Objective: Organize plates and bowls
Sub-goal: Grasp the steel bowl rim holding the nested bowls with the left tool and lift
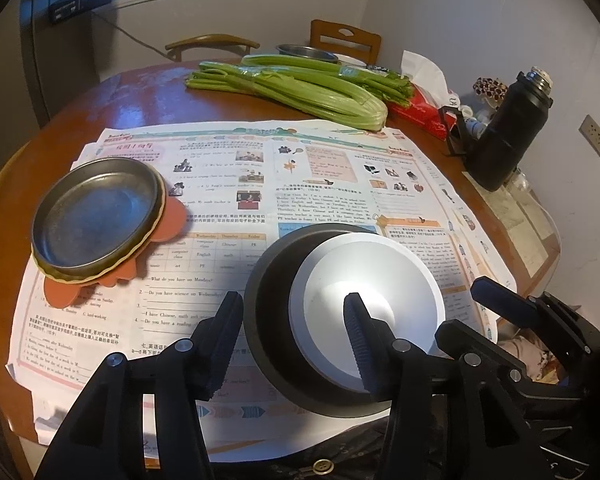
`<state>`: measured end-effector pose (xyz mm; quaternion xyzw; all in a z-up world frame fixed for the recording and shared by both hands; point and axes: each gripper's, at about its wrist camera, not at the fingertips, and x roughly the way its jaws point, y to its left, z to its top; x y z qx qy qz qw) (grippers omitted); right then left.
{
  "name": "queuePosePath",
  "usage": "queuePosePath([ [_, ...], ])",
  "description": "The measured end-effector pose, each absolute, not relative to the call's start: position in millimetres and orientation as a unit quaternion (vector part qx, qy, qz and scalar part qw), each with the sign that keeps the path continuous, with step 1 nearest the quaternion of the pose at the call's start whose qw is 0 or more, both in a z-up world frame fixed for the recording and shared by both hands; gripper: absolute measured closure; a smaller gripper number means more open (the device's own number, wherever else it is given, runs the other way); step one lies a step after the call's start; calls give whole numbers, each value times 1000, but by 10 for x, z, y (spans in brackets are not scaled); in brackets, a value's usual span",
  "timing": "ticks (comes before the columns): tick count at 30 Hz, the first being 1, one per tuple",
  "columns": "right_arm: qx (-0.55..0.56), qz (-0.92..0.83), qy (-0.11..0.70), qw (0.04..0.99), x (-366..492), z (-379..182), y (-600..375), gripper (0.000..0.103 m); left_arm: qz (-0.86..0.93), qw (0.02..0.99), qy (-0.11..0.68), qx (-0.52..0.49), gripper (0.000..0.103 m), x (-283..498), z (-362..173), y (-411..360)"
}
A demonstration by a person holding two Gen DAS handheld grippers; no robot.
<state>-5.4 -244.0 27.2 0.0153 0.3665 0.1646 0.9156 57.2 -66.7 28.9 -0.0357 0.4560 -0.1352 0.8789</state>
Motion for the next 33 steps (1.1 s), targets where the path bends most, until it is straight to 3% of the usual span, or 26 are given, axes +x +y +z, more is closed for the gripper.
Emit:
queuePosePath([
  [33, 42, 157, 439, 884, 236, -175, -2447, 45, -141, 852, 501, -49, 45, 818, -145, -692],
])
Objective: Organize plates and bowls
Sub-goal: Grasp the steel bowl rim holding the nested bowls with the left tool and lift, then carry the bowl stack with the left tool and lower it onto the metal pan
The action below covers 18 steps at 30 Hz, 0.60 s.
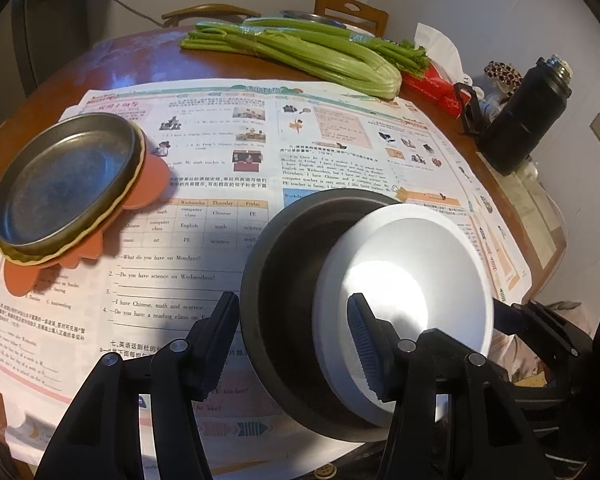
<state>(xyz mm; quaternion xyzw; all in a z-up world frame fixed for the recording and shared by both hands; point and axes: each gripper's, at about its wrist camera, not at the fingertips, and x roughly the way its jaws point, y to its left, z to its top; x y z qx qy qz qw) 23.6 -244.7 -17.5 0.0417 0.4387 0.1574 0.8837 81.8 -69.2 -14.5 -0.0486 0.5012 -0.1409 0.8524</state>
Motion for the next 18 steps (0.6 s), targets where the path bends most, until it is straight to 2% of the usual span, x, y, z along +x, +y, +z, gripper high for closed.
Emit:
queuePosePath([
  [6, 41, 167, 448, 877, 257, -248, -2400, 45, -143, 850, 503, -56, 42, 852, -197, -668],
  [18, 65, 183, 454, 870, 286, -299, -2409, 45, -167, 842, 504, -91, 42, 865, -256, -629],
])
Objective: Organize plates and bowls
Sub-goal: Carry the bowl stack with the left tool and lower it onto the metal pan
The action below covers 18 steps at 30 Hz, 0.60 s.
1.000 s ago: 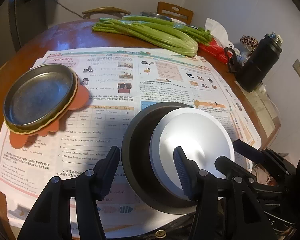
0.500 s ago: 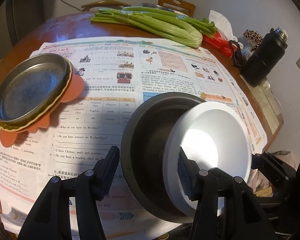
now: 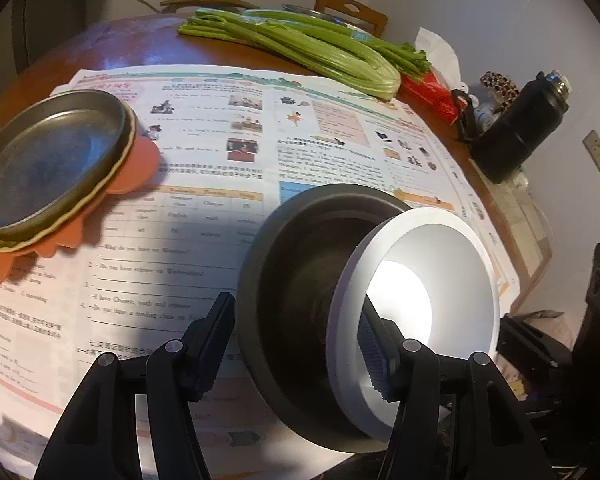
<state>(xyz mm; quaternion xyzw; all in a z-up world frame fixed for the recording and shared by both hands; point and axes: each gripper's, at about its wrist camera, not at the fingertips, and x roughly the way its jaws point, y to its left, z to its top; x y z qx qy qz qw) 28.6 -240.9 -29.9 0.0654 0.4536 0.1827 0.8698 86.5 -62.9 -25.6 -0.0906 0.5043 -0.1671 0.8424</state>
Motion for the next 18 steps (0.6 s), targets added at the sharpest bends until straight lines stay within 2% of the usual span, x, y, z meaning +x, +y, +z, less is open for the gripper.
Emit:
queuePosePath([
  [4, 56, 184, 453, 870, 271, -304, -2366, 43, -181, 840, 503, -91, 45, 832, -252, -673],
  [18, 48, 184, 458, 868, 262, -291, -2340, 43, -184, 839, 506, -79, 45, 803, -225, -696],
])
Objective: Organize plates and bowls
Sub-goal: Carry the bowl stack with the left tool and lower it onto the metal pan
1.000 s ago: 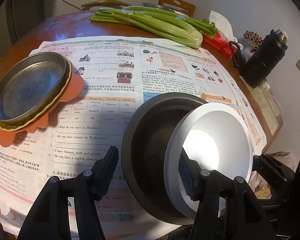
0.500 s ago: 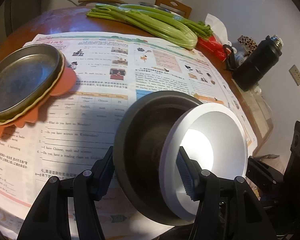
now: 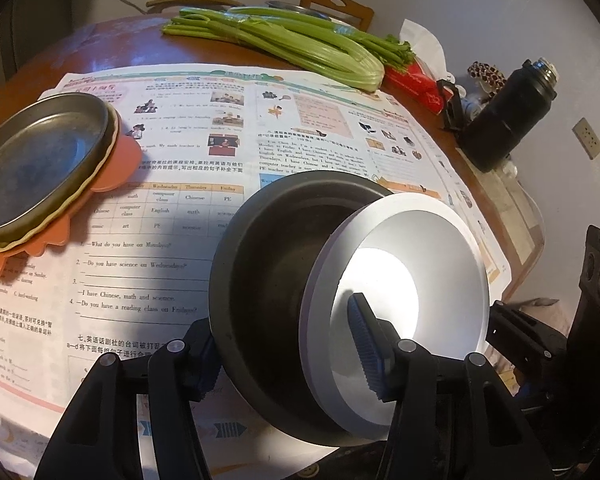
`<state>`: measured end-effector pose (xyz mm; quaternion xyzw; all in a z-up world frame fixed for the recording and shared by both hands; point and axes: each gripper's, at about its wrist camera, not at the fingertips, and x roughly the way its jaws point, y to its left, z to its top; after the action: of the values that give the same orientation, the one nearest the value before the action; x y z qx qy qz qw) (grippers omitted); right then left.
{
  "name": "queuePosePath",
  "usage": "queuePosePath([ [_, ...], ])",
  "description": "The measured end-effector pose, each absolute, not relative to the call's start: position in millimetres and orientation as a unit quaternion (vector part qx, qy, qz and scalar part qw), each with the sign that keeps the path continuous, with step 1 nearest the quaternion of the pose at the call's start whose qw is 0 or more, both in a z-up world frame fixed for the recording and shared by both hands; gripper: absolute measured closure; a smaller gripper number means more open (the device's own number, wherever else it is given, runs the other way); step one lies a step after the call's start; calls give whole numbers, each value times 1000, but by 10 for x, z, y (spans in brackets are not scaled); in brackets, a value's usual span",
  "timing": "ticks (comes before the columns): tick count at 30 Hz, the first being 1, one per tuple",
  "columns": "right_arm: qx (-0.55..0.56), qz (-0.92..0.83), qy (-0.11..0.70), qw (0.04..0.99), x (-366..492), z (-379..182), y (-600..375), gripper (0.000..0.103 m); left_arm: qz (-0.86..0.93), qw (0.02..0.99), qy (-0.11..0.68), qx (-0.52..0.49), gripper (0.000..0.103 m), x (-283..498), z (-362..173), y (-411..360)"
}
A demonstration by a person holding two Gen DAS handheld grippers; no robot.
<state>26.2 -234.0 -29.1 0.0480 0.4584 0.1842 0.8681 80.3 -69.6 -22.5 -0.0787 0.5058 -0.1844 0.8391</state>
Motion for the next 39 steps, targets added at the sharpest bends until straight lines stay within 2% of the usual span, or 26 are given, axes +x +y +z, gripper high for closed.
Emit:
queuePosePath([
  [22, 20, 210, 436, 875, 319, 7, -1994, 43, -160, 865, 467, -93, 44, 755, 124, -293],
  [32, -10, 248, 397, 884, 681, 467, -1386, 43, -119, 894, 421, -103, 43, 1002, 626, 398],
  [39, -18, 269, 402, 875, 1062, 487, -884, 43, -89, 896, 423, -102, 43, 1297, 615, 864],
])
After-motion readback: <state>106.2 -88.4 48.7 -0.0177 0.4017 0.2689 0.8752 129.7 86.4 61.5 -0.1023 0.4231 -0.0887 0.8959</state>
